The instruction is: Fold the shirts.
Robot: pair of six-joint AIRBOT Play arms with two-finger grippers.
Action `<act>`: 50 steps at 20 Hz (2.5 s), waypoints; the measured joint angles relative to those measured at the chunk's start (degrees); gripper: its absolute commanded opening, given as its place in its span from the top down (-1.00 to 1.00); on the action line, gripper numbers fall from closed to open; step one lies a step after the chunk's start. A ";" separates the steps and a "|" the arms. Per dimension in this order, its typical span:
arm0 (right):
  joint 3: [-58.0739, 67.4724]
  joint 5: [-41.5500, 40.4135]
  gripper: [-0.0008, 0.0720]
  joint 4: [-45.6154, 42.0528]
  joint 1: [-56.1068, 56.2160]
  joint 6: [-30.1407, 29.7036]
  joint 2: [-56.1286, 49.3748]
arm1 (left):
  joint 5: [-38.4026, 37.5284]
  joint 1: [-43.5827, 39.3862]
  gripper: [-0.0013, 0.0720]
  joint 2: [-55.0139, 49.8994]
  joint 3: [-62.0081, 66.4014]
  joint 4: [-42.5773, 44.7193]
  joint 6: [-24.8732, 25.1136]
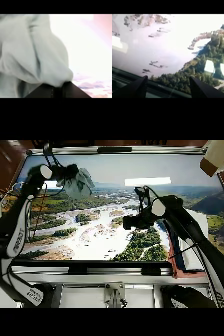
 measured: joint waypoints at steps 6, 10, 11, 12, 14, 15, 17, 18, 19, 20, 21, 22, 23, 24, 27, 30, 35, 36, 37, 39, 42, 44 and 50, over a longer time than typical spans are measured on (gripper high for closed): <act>10.93 4.44 -0.75 -16.33 0.02 2.10 12.28 | -7.45 -7.82 0.87 26.73 0.26 -0.90 6.34; 14.62 6.73 -0.75 -23.96 0.00 6.93 24.22 | -19.69 -11.34 0.87 36.20 -0.31 -0.31 6.49; 15.04 7.89 -0.75 -24.50 0.00 7.91 26.71 | -23.19 -12.57 0.87 37.16 -1.46 -0.24 6.45; 15.32 9.44 -0.75 -24.74 0.00 8.55 28.65 | -25.83 -14.19 0.87 37.86 -3.48 -0.17 6.34; 15.50 13.57 -0.75 -24.87 0.02 8.90 30.73 | -28.06 -18.23 0.87 38.29 -9.68 0.00 6.29; 15.08 15.74 -0.75 -24.92 0.02 8.70 31.28 | -28.17 -20.59 0.87 38.05 -13.62 -0.15 5.99; 13.00 18.67 -0.75 -24.87 0.00 8.11 31.67 | -24.90 -26.32 0.87 37.03 -22.67 -1.57 4.70; 11.23 19.41 -0.75 -24.57 0.02 7.91 31.71 | -22.60 -29.05 0.86 36.17 -26.86 -2.29 3.80; 9.22 19.87 -0.75 -24.02 0.00 7.89 31.67 | -19.93 -31.80 0.82 35.15 -30.86 -3.15 2.67; 6.69 20.02 -0.75 -23.12 0.00 7.87 31.54 | -17.25 -34.05 0.23 34.03 -33.86 -3.85 1.31; 4.04 19.71 -0.75 -22.14 0.02 7.87 31.41 | -15.37 -35.87 -0.98 32.81 -36.26 -4.55 -0.17; 1.33 19.30 -0.75 -21.16 0.02 7.87 31.12 | -14.08 -36.85 -0.96 31.87 -37.68 -4.85 -1.64; -1.62 18.64 -0.75 -20.02 0.00 7.87 30.77 | -13.73 -37.07 -0.96 31.19 -38.49 -4.98 -3.23; -4.11 18.32 -0.75 -19.15 0.02 7.89 30.40 | -14.78 -36.46 -0.96 30.86 -38.51 -4.98 -3.82; -10.62 16.61 -0.75 -17.46 0.02 7.87 29.05 | -25.86 -30.03 -0.96 31.71 -35.98 -2.05 -3.06; -14.91 15.10 -0.75 -16.70 0.02 7.82 27.45 | -36.46 -19.54 -0.96 36.06 -35.71 2.08 -0.37; -19.82 10.99 -0.75 -15.93 0.02 7.48 25.33 | -42.40 -0.98 -0.96 44.19 -47.69 4.87 1.70; -20.70 9.66 -0.75 -15.67 0.02 7.48 24.94 | -42.73 1.68 -0.96 44.92 -51.04 4.90 1.86; -21.38 8.50 -0.75 -15.23 0.02 7.48 24.59 | -42.49 3.96 -0.96 45.46 -54.62 4.50 2.03; -22.29 6.12 -0.75 -14.25 0.02 7.45 23.63 | -39.65 6.84 -0.96 46.07 -60.61 2.93 2.16; -22.88 3.37 -0.75 -12.33 0.02 7.02 21.55 | -32.83 7.63 -0.96 46.10 -66.55 -1.75 2.27; -23.08 1.99 -0.75 -10.95 0.02 6.49 19.65 | -27.85 6.12 -0.96 45.00 -68.65 -4.87 2.32; -23.23 0.33 -0.75 -8.31 0.02 4.83 13.46 | -17.49 1.79 -0.95 39.78 -70.58 -8.63 1.99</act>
